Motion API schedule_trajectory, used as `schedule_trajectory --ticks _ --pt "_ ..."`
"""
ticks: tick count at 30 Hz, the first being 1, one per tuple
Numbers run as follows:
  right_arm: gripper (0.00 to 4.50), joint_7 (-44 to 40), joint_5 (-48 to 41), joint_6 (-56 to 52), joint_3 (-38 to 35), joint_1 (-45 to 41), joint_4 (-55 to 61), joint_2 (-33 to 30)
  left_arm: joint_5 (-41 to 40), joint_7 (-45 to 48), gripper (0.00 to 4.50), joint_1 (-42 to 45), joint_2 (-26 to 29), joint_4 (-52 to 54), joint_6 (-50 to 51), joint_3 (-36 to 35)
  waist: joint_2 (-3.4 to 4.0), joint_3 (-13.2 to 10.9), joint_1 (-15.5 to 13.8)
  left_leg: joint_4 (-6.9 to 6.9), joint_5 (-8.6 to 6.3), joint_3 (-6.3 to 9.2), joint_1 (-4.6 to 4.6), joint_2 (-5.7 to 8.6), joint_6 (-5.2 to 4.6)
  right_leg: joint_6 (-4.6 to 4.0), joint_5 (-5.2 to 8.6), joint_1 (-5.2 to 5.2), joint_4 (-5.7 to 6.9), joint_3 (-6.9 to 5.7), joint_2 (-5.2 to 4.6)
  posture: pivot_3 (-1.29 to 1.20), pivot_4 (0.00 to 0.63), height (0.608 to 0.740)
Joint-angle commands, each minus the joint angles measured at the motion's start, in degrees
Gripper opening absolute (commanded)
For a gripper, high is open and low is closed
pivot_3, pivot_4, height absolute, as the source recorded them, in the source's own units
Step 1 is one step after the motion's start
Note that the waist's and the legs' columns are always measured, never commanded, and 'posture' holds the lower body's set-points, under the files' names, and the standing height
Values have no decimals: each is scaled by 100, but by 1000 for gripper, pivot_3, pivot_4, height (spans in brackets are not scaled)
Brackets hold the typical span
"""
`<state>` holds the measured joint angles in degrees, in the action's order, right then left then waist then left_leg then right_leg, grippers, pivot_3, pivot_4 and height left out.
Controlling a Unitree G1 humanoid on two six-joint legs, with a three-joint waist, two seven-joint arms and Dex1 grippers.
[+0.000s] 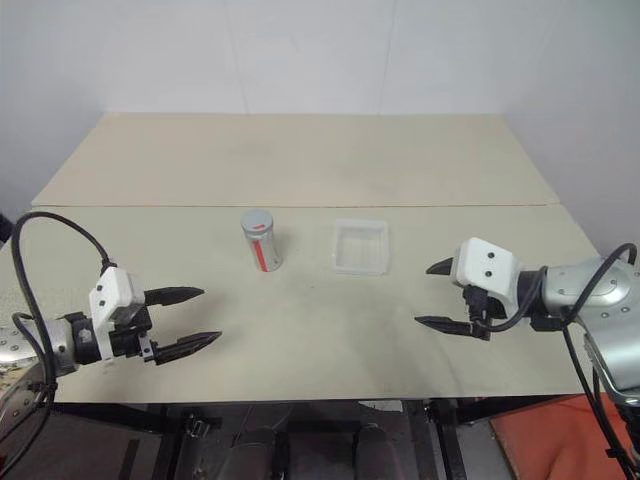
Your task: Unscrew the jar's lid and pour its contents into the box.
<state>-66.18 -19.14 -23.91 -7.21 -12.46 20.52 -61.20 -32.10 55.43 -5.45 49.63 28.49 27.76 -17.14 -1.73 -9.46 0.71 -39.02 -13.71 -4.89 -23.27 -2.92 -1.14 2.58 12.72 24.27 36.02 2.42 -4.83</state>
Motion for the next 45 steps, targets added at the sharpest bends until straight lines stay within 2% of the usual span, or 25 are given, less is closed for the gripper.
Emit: schedule_trajectory --ticks 1,10,14,16,18,24,30,35,45 --pt "4500 -29 44 179 -49 -106 -15 -74 -96 -53 4452 -26 46 244 21 -168 0 0 -3 0 0 0 0 0 0 0 0 0 0 0 0 0 150 740" --pt "4500 6 113 253 3 -133 -88 -48 -45 -145 4452 22 27 318 97 -44 0 0 -2 0 0 0 0 0 0 0 0 1 1 0 0 0 150 740" --pt "4500 180 80 194 -107 -70 -28 46 269 -525 4452 151 -267 237 -179 104 0 0 -3 0 0 0 0 1 0 0 0 0 0 0 0 0 150 740" --pt "4500 305 68 125 -131 -37 44 97 704 -1072 4452 215 -593 181 -368 251 -1 0 -6 0 0 0 1 2 0 1 -1 -3 -1 0 0 0 150 740" --pt "4500 389 31 55 -184 53 158 121 1292 -1770 4452 203 -1108 187 -739 509 0 0 -8 -1 0 2 -1 3 0 2 -2 -3 0 1 0 0 150 740" --pt "4500 591 30 -62 -128 171 372 185 2259 -3045 4452 -71 -2753 -104 -1768 1344 -4 2 -30 -5 0 4 -2 7 0 7 -8 -10 -4 4 -2 0 150 740" --pt "4500 717 61 -168 -38 43 430 215 3013 -4116 4452 473 -3907 -896 -2448 1841 -6 3 -63 -14 6 8 -1 10 -5 8 -22 -13 -2 4 0 0 150 740" --pt "4500 786 70 -253 -77 96 554 183 3351 -4587 4452 780 -4357 -1428 -2607 2052 -6 4 -73 -15 6 9 -3 12 -6 12 -23 -14 -7 6 0 0 150 740" --pt "4500 913 93 -399 -301 316 755 132 3593 -5002 4452 1130 -4690 -2296 -3144 2184 -7 4 -96 -15 7 12 -7 13 -6 15 -25 -13 -9 5 0 0 150 740"
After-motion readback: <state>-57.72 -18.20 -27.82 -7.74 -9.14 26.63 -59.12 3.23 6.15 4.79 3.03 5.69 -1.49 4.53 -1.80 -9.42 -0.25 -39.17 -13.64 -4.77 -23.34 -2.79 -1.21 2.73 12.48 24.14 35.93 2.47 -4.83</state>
